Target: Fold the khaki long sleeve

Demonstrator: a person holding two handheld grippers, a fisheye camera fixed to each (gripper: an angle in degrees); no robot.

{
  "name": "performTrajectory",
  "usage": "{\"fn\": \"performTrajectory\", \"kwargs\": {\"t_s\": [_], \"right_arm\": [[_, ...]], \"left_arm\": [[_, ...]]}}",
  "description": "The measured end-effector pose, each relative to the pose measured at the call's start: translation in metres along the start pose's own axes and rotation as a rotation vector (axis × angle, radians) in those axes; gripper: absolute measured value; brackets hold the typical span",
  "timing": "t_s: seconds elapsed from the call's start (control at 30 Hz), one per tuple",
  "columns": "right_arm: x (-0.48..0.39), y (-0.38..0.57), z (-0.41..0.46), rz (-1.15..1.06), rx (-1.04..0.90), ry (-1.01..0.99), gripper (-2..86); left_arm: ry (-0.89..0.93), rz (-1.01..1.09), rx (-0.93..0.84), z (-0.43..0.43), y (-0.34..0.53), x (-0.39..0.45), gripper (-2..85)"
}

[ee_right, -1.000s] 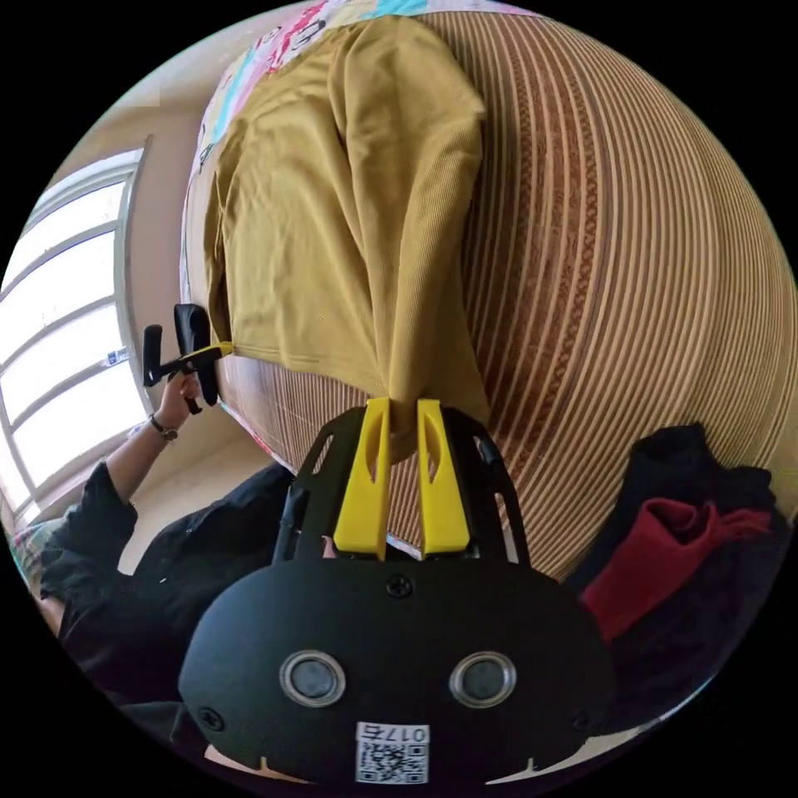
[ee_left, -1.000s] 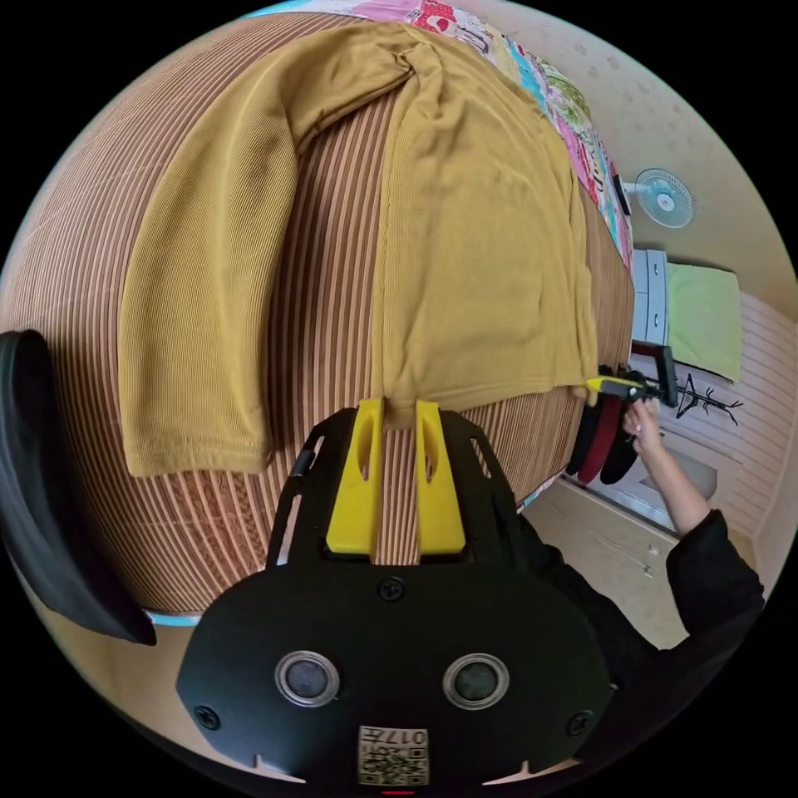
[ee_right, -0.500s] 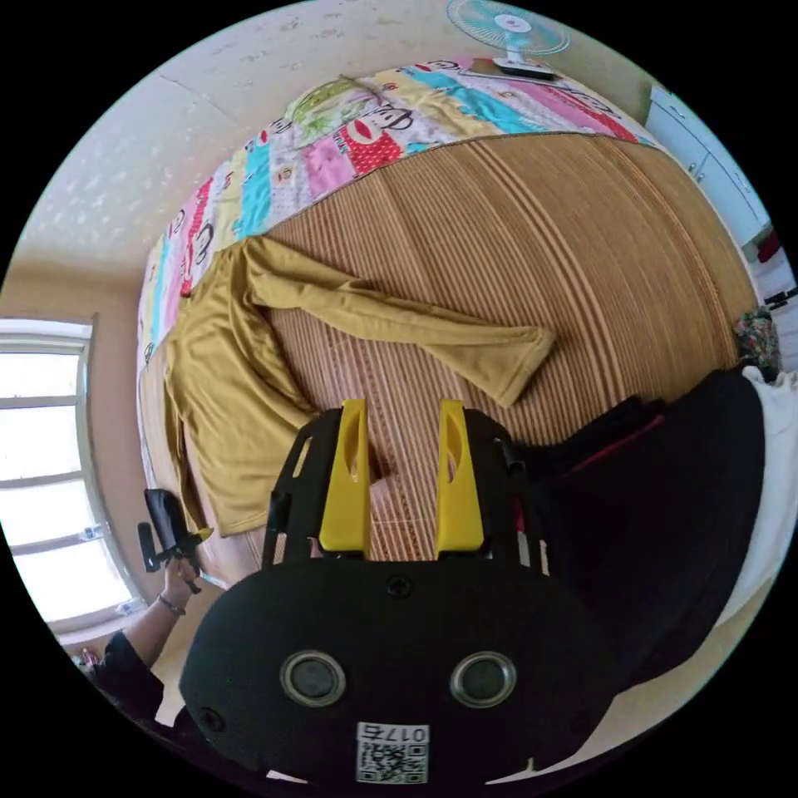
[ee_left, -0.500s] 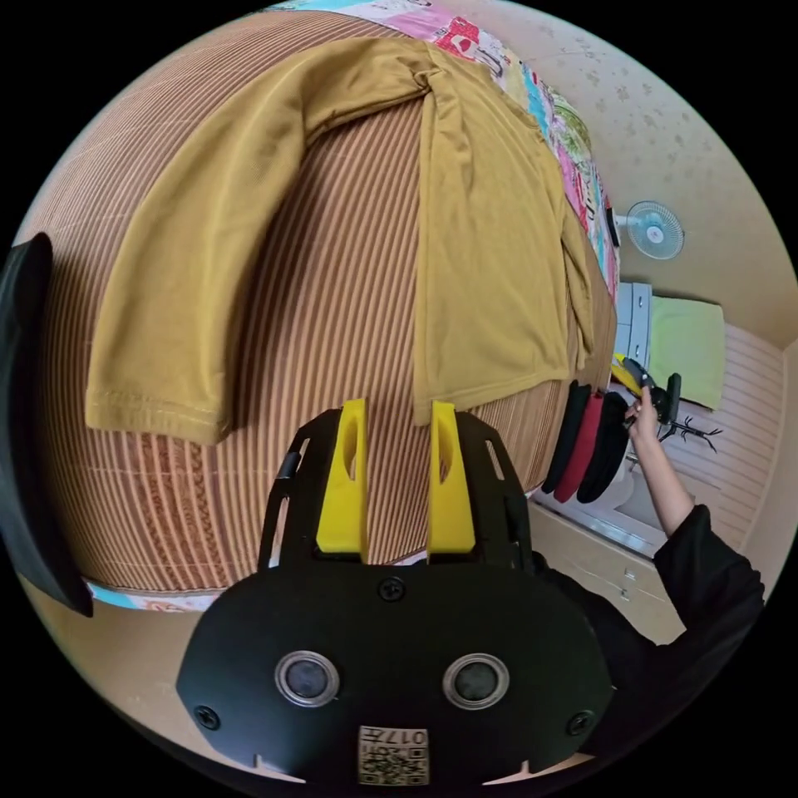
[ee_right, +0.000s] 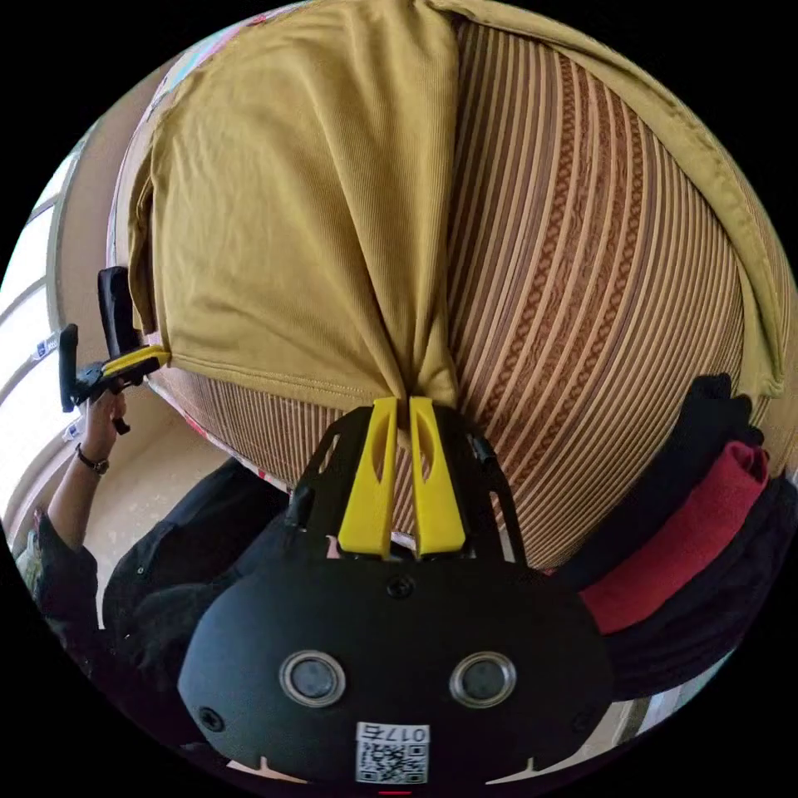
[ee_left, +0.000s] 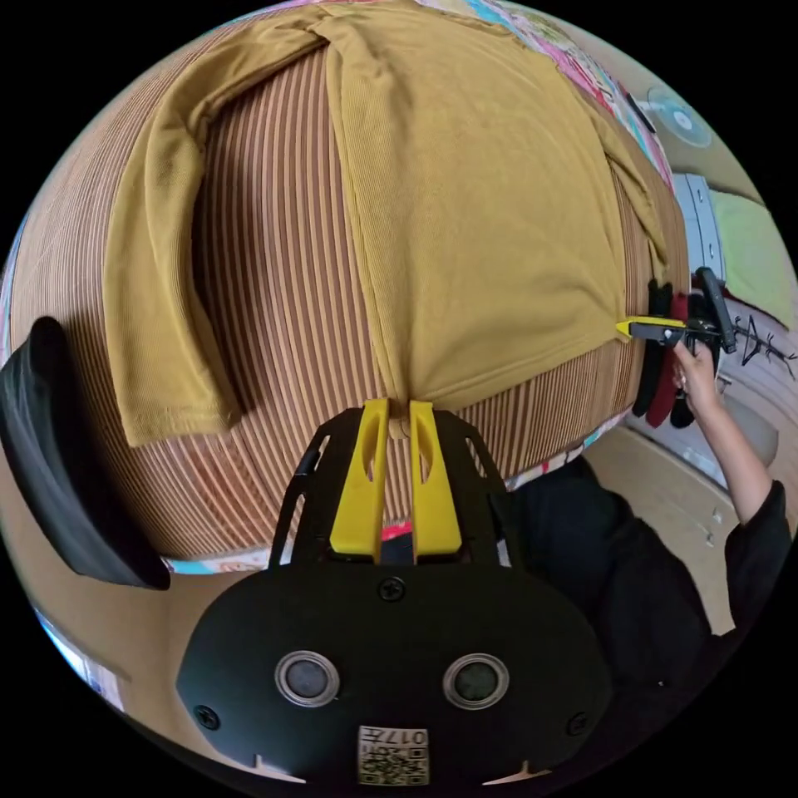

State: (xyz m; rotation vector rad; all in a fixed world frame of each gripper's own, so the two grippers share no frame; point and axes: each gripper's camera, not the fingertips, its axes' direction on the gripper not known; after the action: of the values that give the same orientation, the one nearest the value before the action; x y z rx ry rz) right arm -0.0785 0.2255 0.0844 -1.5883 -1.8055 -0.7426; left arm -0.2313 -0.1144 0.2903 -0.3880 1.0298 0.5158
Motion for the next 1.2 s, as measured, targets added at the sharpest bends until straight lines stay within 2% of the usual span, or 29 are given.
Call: {"fn": "performTrajectory", "kwargs": {"t_s": [0.1, 0.27, 0.4, 0.5, 0.57, 0.6, 0.67, 0.8, 0.87, 0.97, 1.1, 1.2], "right_arm": [[-0.026, 0.053, 0.026, 0.015, -0.036, 0.061, 3.2], [-0.060, 0.110, 0.045, -0.001, -0.113, 0.111, 2.9], [-0.067, 0.133, 0.011, 0.066, -0.087, 0.007, 2.7], [-0.073, 0.149, -0.021, 0.119, -0.013, -0.055, 2.4], [-0.076, 0.159, -0.033, 0.155, 0.019, -0.076, 2.2], [-0.078, 0.166, -0.038, 0.187, 0.029, -0.088, 1.9], [-0.079, 0.177, -0.041, 0.242, 0.033, -0.115, 1.4], [-0.088, 0.208, -0.044, 0.349, 0.065, -0.195, 0.7], [-0.092, 0.221, -0.047, 0.387, 0.085, -0.231, 0.6], [-0.098, 0.240, -0.048, 0.438, 0.083, -0.263, 0.5], [-0.111, 0.260, -0.055, 0.470, 0.050, -0.232, 0.5], [-0.119, 0.266, -0.064, 0.465, 0.026, -0.188, 0.5]], "left_arm": [[0.047, 0.000, -0.073, 0.028, 0.057, -0.011, 5.1], [0.243, -0.064, -0.103, 0.049, 0.142, -0.061, 6.1], [0.254, -0.165, 0.017, 0.007, 0.172, -0.127, 7.6], [0.365, -0.381, 0.217, -0.040, 0.196, -0.204, 8.7], [0.570, -0.602, 0.371, -0.051, 0.217, -0.262, 9.1], [0.630, -0.658, 0.397, -0.048, 0.222, -0.274, 9.2], [0.838, -0.912, 0.410, -0.021, 0.239, -0.301, 9.8], [1.152, -1.204, 0.403, 0.029, 0.257, -0.292, 11.8], [1.381, -1.343, 0.530, 0.057, 0.265, -0.274, 12.7], [1.565, -1.510, 0.657, 0.084, 0.270, -0.252, 12.7], [1.575, -1.599, 0.645, 0.103, 0.269, -0.248, 12.0], [1.515, -1.611, 0.553, 0.110, 0.268, -0.249, 8.6]]}}
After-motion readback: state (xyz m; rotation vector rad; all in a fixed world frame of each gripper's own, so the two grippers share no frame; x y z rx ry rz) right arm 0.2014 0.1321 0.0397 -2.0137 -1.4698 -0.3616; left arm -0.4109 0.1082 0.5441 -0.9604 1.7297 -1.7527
